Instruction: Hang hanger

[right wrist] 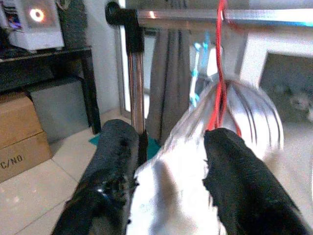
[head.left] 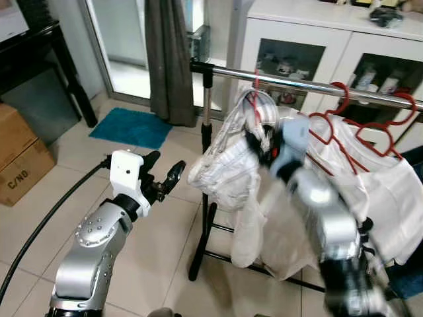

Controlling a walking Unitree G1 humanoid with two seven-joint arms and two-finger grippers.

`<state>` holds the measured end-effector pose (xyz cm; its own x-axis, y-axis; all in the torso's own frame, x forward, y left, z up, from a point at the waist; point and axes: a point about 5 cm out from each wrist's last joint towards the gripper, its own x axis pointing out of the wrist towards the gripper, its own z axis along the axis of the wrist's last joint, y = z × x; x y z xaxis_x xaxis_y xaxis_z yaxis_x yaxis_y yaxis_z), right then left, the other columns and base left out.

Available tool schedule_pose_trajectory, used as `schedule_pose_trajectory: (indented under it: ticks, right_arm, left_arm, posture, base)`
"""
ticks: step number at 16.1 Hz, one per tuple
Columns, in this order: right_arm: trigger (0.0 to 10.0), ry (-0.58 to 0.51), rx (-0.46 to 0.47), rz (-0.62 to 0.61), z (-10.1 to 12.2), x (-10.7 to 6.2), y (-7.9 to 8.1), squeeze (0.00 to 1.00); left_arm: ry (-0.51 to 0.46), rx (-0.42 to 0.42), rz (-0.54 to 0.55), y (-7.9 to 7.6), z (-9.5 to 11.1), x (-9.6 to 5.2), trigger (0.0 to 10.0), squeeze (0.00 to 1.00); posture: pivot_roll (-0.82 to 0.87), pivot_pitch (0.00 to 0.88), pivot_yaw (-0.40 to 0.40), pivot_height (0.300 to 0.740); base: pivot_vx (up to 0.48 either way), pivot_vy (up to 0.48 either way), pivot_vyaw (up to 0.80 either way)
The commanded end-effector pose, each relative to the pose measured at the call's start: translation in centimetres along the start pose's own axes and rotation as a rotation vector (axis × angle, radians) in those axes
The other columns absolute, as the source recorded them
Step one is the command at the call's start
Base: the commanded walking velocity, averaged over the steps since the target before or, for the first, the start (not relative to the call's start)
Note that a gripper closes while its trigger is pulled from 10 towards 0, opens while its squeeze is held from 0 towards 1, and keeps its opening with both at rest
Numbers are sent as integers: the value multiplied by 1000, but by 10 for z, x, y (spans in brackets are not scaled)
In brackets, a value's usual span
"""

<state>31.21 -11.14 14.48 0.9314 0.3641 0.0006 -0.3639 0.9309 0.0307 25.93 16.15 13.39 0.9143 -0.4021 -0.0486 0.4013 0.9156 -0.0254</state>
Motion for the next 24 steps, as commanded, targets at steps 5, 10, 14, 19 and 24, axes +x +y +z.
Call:
schedule_pose_trajectory:
  ticks: [5,10,14,19,24]
  right_arm:
    - [10000,-46,17,-68,20,-6,3,1000]
    - [10000,-30,13,-122,22,-8,-5,1000]
    - [10000,56,-50,-189,19,-9,-12,1000]
    - [10000,149,-95,-338,18,-11,-42,1000]
    - [10000,239,-92,-379,18,13,-68,0]
  left_arm:
    - [9,71,-18,-5,-2,6,10000,0]
    - [23,103,-37,-3,-4,6,10000,0]
    - [39,109,-74,-5,-6,6,10000,0]
    - [73,68,-334,-21,-4,-7,10000,0]
    - [90,53,-504,-34,-3,-14,10000,0]
  posture:
    - [6,0,-20,740]
    - [11,0,-25,740]
    - [10,0,-23,740]
    - [15,0,-23,740]
    - [8,0,-13,740]
  base:
    - [0,-357,800]
    - [0,-349,0]
    - [0,-151,0]
    - [0,0,0]
    - [0,0,0]
